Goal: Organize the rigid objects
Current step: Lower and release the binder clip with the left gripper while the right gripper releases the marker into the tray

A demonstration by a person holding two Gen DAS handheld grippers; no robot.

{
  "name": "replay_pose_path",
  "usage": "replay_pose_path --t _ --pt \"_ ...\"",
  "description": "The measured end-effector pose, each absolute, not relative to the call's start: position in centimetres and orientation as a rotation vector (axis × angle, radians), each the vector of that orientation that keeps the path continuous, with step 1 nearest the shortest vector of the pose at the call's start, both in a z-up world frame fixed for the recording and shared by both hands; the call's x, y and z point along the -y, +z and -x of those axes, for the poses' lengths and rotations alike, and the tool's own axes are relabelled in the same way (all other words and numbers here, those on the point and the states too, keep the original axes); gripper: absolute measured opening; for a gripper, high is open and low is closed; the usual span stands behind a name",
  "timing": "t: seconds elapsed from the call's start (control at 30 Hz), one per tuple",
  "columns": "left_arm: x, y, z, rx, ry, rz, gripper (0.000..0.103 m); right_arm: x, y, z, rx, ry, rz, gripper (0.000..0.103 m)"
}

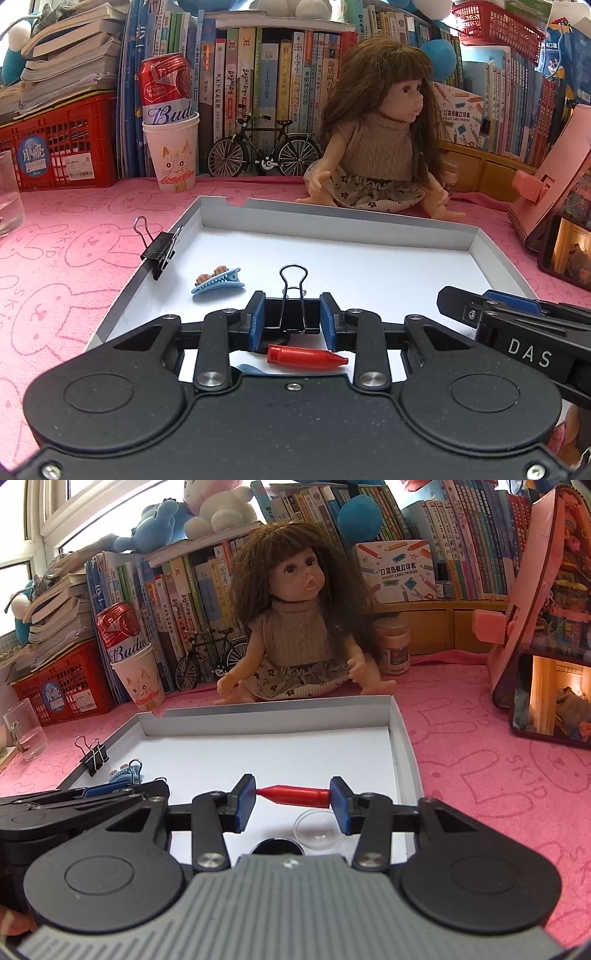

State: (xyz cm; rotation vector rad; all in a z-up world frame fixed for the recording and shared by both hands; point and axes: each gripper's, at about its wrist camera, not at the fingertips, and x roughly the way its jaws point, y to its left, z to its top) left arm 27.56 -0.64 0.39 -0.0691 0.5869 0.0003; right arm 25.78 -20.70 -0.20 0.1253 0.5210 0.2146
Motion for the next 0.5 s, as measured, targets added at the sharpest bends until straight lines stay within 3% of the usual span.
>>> replay_pose_path --t 0.5 --pt "0.71 0.37 -27.59 -0.590 0.004 0.057 0.030 20.48 -0.22 -25.89 -0.530 0.206 -0.114 0.048"
